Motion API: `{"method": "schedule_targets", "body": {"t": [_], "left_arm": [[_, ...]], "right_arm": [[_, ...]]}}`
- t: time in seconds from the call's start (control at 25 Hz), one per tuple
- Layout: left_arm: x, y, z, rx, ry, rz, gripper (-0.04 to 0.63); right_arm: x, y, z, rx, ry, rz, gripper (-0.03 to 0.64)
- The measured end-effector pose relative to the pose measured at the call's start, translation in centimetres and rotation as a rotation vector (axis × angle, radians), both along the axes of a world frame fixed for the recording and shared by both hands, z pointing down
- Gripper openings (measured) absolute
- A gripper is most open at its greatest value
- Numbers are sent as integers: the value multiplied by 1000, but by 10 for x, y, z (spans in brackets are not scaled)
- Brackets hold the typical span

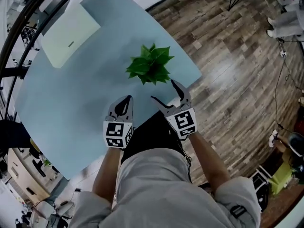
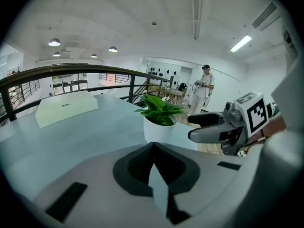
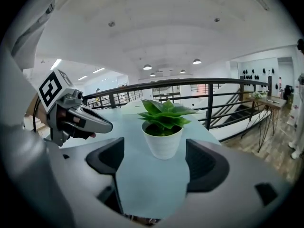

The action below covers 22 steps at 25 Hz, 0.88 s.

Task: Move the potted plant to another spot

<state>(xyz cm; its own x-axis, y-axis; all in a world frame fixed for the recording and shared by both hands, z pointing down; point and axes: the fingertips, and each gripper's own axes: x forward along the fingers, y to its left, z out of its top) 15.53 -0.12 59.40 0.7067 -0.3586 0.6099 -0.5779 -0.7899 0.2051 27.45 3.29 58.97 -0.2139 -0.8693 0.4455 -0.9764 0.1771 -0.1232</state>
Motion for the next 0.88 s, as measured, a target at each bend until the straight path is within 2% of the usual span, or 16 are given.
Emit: {"method": "schedule_targets", "body": {"t": [0.36,0.88], "left_arm": [[3,-4,13,-38,-15,-110,12],[-5,-2,17,-48,-63,-268,12]], "right_arm": [[0,-35,7,44,-12,-89,434],[-2,-76,17,74,-40,-188,485]]}}
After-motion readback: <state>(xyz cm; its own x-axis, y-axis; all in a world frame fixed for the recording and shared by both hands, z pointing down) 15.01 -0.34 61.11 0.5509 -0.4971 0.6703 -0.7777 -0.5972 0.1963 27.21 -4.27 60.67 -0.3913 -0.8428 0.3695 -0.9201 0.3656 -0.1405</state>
